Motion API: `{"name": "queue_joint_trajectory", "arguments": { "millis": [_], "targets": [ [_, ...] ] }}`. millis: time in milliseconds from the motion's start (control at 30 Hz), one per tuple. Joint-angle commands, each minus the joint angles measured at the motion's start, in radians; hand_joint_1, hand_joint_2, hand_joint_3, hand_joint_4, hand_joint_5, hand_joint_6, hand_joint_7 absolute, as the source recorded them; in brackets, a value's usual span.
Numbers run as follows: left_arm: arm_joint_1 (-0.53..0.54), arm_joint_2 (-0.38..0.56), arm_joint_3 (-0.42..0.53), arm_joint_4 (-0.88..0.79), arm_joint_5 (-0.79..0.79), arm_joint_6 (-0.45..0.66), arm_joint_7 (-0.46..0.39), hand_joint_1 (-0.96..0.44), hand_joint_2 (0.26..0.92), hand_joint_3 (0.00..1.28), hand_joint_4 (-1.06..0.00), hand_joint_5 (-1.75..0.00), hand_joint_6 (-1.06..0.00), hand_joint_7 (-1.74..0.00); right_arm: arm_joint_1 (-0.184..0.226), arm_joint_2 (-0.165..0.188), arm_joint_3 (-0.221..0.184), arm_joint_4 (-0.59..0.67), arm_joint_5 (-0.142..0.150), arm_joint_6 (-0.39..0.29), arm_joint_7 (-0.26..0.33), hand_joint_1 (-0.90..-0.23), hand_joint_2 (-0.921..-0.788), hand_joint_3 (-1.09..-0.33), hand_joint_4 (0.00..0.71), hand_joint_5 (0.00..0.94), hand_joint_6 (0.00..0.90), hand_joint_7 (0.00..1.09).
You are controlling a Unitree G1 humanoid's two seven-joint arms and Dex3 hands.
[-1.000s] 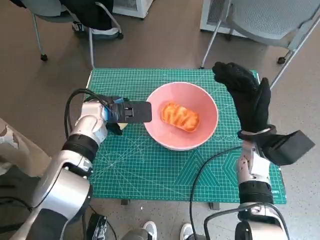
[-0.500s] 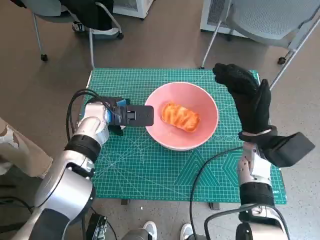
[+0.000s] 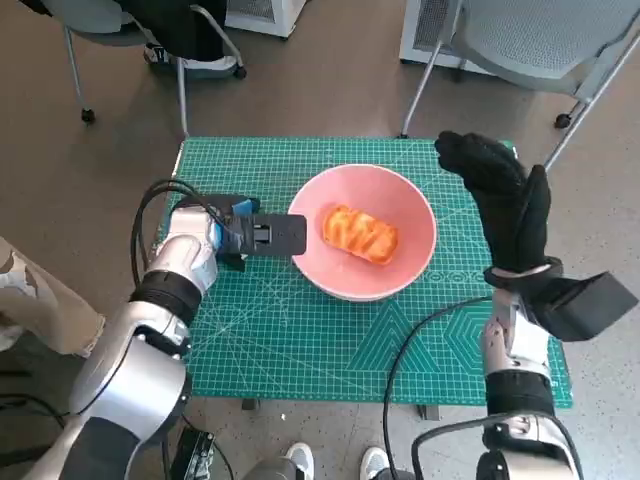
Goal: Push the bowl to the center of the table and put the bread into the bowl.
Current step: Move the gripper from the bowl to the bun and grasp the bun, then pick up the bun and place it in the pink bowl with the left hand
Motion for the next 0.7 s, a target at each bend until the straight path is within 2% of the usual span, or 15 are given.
{"name": "queue_joint_trajectory", "arguments": {
  "millis": [33,133,167,200,300,400,700],
  "targets": [
    [0.035,-0.016,0.008,0.001,-0.009,0.012,0.051,0.38,0.578,0.67,-0.69,-1.3,-0.54,-0.58,0.022,-0.004,0.002,-0.003,-0.002,0.028,-0.008,-0.647,-0.921,-0.766,0.21,0.0,0.08,0.5],
    [0.035,-0.011,0.013,0.001,-0.016,0.005,0.051,0.39,0.597,0.67,-0.68,-1.34,-0.55,-0.68,0.018,-0.005,0.002,0.001,-0.004,0.029,-0.007,-0.644,-0.921,-0.767,0.21,0.0,0.08,0.5],
    [0.034,-0.009,0.015,0.0,-0.018,0.003,0.049,0.32,0.632,0.61,-0.67,-1.32,-0.57,-0.79,0.017,-0.005,0.002,0.003,-0.004,0.029,-0.007,-0.643,-0.921,-0.767,0.21,0.0,0.08,0.5],
    [0.033,-0.007,0.019,0.0,-0.022,0.001,0.045,0.16,0.732,0.44,-0.64,-1.28,-0.59,-1.0,0.016,-0.005,0.002,0.004,-0.005,0.028,-0.007,-0.642,-0.921,-0.768,0.21,0.0,0.08,0.5],
    [0.026,0.0,0.029,-0.002,-0.033,-0.003,0.026,0.05,0.846,0.23,-0.68,-1.28,-0.58,-1.07,0.011,-0.003,0.003,0.009,-0.006,0.027,-0.005,-0.641,-0.921,-0.768,0.21,0.0,0.08,0.5],
    [0.024,0.005,0.032,-0.003,-0.036,-0.006,0.021,0.02,0.888,0.16,-0.7,-1.27,-0.57,-1.1,0.006,-0.001,0.003,0.017,-0.006,0.025,-0.003,-0.639,-0.921,-0.768,0.209,0.0,0.08,0.5],
    [0.02,0.022,0.043,-0.016,-0.054,-0.017,0.019,0.0,0.9,0.11,-0.71,-1.22,-0.61,-1.11,-0.008,0.003,0.006,0.04,-0.004,0.013,0.006,-0.642,-0.921,-0.767,0.21,0.0,0.08,0.5]
  ]
}}
